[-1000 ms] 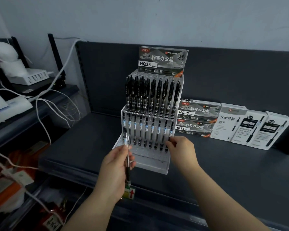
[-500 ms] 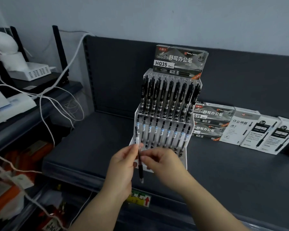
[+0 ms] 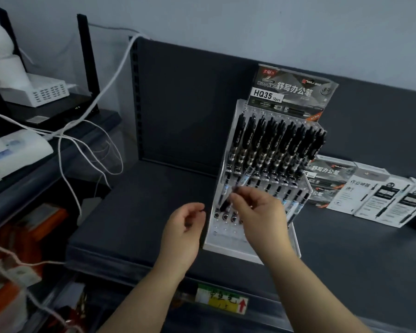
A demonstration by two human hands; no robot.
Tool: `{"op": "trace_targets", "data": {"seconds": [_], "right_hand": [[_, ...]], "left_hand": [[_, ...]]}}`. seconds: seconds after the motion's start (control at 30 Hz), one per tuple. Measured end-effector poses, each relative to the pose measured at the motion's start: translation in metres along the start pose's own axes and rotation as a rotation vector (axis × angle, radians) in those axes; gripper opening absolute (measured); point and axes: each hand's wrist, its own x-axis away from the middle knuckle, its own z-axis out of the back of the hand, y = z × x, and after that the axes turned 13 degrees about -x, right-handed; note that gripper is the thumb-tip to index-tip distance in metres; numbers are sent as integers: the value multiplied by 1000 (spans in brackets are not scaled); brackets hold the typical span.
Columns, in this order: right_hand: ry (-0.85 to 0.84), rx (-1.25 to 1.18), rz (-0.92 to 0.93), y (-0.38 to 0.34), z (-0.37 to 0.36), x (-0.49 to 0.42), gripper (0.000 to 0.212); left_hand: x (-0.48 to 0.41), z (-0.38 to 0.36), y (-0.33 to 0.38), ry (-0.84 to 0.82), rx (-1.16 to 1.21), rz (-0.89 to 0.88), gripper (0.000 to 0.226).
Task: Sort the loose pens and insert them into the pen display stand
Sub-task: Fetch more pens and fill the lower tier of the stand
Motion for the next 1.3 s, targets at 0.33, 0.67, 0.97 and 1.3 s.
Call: {"op": "trace_targets", "data": {"seconds": [0.33,0.67,0.97,1.3], "right_hand": [[-43,459,36,28,-22,-8,16],[-50,565,89,43,-30,-8,19],[-68,567,67,43,-29,-10,21],[-187,457,73,27,-1,1,22]], "left_hand": [[-16,-11,-25,-214,-197,-10,13],[-18,-12,-31,-232,-225,-77,11],[-15,-13,-29,-214,-251,-77,13],[0,-18,-12,-14,-289,-111,24]]}}
